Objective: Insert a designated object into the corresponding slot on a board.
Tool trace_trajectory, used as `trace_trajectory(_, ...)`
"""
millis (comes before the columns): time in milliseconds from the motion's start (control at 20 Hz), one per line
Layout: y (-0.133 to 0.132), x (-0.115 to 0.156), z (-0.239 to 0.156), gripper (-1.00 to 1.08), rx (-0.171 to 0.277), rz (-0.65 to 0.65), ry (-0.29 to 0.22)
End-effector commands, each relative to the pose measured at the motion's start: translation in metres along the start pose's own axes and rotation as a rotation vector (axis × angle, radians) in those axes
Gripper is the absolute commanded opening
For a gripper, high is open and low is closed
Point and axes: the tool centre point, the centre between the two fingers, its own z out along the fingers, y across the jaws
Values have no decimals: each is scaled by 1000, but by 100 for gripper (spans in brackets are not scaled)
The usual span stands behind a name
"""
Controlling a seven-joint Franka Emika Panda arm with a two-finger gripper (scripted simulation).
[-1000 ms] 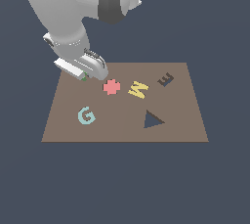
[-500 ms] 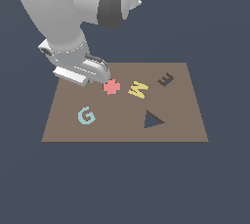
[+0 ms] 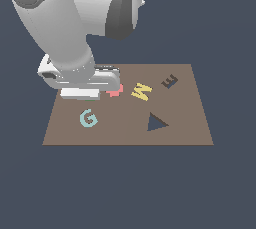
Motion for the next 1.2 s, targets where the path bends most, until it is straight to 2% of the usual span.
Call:
trace_trajectory(0,-11,15,-1,-100,0,-123,0)
trace_trajectory(300,-47,47,-2,-100,-1,-440,1)
trace_trajectory(550,-81,62,-3,-100,-1,-689,1)
trace_trajectory(850,-125,69,-4,-100,-1,-975,1)
trace_trajectory(1150,-168,64,-5,-100,-1,-1258,1)
